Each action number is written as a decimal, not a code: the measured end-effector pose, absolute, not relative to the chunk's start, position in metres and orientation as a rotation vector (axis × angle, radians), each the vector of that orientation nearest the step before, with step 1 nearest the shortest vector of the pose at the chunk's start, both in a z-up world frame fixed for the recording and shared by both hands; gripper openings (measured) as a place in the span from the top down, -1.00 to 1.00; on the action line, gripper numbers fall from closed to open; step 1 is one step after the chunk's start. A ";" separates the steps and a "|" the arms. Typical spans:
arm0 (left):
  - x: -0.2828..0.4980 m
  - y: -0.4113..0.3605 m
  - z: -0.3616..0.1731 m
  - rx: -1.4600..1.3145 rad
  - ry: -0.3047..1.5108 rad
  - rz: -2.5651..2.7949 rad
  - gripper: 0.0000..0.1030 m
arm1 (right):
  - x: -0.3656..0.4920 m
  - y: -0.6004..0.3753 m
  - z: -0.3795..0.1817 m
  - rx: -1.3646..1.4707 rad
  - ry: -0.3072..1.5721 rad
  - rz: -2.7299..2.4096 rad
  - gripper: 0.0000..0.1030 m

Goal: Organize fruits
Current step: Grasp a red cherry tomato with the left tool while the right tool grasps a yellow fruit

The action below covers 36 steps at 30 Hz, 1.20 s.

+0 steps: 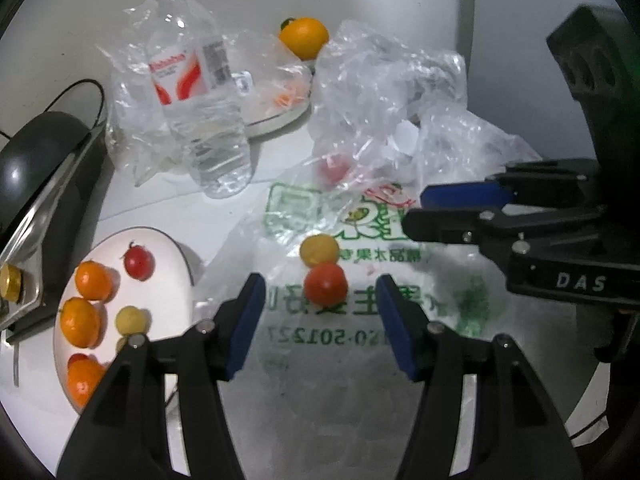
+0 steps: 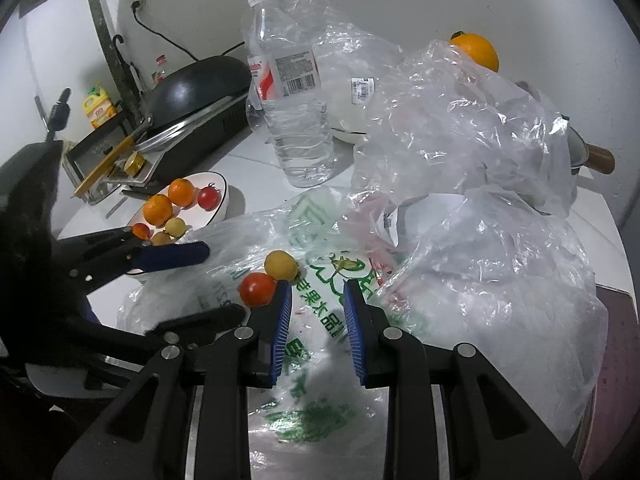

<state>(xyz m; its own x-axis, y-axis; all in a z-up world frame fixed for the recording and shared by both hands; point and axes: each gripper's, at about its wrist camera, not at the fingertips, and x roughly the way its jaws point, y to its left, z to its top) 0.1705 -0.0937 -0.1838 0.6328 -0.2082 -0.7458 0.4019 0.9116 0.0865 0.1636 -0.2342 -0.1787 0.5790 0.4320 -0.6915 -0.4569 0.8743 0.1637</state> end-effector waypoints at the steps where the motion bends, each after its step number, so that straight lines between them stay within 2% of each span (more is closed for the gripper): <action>1: 0.172 -0.094 -0.186 0.258 0.821 -0.354 -0.13 | 0.165 -0.235 -0.180 -0.033 0.801 0.522 0.44; 3: 0.177 -0.098 -0.191 0.259 0.838 -0.357 -0.12 | 0.167 -0.236 -0.182 -0.029 0.807 0.523 0.44; 6: 0.183 -0.101 -0.195 0.262 0.847 -0.365 0.06 | 0.170 -0.237 -0.183 -0.026 0.810 0.521 0.44; 11: 0.194 -0.103 -0.201 0.274 0.865 -0.377 0.20 | 0.174 -0.239 -0.187 -0.020 0.819 0.518 0.44; 12: 0.196 -0.104 -0.203 0.278 0.867 -0.378 0.27 | 0.174 -0.239 -0.187 -0.021 0.820 0.520 0.44; 13: 0.197 -0.104 -0.204 0.277 0.870 -0.379 0.44 | 0.175 -0.238 -0.187 -0.023 0.822 0.521 0.44; 36: 0.166 -0.050 -0.165 0.214 0.739 -0.365 0.44 | 0.191 -0.181 -0.200 -0.077 0.888 0.552 0.44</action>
